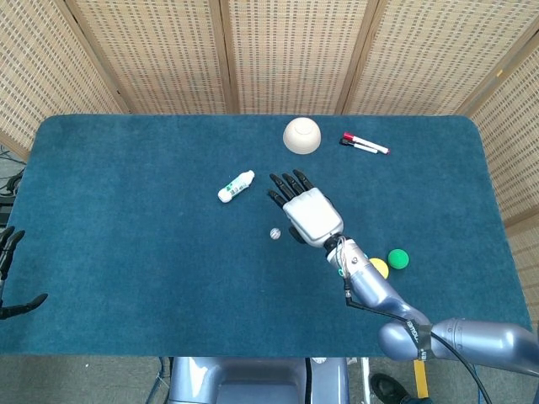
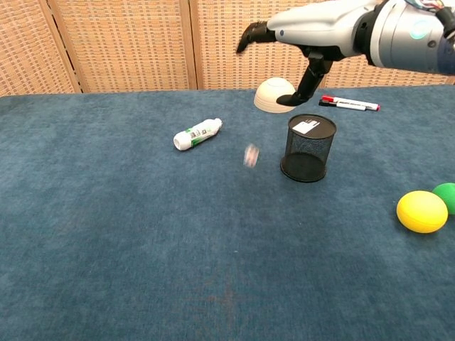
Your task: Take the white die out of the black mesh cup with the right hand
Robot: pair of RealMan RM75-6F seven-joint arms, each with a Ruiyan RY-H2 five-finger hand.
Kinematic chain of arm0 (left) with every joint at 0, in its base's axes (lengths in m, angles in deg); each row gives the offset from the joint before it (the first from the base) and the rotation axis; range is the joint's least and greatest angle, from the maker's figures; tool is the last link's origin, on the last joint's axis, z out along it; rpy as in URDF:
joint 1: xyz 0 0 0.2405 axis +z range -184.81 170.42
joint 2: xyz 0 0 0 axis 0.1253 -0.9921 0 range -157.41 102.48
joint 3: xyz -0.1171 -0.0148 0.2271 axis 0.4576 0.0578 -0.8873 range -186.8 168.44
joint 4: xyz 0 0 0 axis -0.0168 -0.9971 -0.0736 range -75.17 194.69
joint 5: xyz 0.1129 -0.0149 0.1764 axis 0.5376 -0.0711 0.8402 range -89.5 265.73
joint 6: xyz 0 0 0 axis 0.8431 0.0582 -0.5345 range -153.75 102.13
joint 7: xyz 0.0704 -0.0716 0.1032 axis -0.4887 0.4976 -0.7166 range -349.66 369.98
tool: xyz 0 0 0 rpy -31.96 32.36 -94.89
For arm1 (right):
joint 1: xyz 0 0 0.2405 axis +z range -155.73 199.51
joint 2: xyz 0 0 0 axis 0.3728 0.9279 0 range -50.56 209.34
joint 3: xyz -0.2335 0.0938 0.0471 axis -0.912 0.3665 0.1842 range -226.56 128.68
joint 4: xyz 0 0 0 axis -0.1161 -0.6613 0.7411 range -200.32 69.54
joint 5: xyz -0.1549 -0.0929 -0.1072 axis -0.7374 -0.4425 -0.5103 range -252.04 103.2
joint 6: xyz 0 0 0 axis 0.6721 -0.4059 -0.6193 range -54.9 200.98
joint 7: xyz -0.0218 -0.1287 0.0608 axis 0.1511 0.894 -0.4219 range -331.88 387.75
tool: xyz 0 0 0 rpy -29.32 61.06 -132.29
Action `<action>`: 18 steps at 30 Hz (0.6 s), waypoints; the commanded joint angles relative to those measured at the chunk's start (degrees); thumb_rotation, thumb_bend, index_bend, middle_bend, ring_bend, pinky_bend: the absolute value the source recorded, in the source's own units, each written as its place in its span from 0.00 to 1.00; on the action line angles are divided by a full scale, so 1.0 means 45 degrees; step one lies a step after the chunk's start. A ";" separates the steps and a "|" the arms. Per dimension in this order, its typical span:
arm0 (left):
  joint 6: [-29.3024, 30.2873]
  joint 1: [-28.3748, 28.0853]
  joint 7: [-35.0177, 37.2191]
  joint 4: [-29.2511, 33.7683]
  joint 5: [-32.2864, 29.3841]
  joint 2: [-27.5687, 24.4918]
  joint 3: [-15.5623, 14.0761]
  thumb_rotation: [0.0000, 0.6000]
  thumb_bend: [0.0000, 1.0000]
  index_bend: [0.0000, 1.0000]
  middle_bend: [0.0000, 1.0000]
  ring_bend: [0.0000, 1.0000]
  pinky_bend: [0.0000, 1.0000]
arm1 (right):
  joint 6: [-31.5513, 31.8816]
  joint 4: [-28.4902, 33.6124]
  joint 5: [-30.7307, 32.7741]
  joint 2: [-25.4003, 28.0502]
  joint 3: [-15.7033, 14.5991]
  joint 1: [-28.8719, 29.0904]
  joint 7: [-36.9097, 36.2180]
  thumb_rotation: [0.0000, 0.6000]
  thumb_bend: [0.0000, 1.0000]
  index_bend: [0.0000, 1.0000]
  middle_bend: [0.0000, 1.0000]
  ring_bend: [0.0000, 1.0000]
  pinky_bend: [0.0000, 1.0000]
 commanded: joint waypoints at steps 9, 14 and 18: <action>0.0113 0.0055 0.0077 0.0028 0.0096 -0.0039 -0.0042 1.00 0.00 0.00 0.00 0.00 0.00 | 0.0953 0.0926 -0.1267 0.1520 -0.0311 -0.1261 -0.1563 1.00 0.36 0.03 0.00 0.00 0.00; 0.0206 0.0090 0.0137 0.0034 0.0159 -0.0052 -0.0049 1.00 0.00 0.00 0.00 0.00 0.00 | 0.3157 -0.0181 -0.4402 0.2598 -0.1639 -0.3770 -0.4136 1.00 0.27 0.03 0.00 0.00 0.00; 0.0285 0.0110 0.0017 0.0032 0.0252 0.0001 -0.0077 1.00 0.00 0.00 0.00 0.00 0.00 | 0.4626 -0.1888 -0.5945 0.2251 -0.2450 -0.5191 -0.5883 1.00 0.02 0.00 0.00 0.00 0.00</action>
